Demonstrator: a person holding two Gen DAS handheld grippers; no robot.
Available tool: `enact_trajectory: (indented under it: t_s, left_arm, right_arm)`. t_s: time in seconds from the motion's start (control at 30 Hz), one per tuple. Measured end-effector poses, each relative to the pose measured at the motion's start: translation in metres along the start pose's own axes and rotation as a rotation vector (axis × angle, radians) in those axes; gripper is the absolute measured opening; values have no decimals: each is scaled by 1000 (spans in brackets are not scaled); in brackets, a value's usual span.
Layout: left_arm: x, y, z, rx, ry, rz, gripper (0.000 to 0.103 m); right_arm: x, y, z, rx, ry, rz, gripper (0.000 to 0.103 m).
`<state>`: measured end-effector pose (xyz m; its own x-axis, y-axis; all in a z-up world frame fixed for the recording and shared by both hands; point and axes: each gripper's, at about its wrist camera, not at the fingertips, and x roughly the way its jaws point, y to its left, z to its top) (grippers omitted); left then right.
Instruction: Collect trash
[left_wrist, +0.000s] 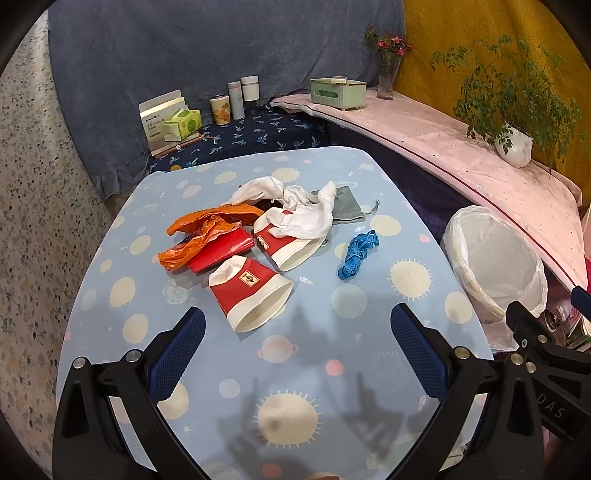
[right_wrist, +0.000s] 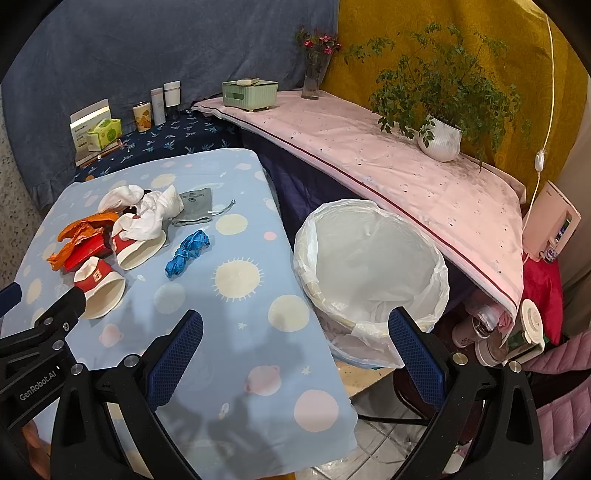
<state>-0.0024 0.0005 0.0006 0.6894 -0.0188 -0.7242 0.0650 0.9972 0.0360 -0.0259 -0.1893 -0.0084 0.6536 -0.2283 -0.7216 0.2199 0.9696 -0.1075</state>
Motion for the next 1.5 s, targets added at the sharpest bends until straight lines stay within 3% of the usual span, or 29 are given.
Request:
enact_trajectory:
  t_s: [1.07, 1.5]
  left_arm:
    - [4, -5, 4, 30, 22, -44, 96]
    - [35, 49, 8, -75, 74, -31, 96]
  right_arm:
    - [-1, -4, 5, 28, -25, -26, 96]
    - [11, 17, 9, 45, -51, -8, 96]
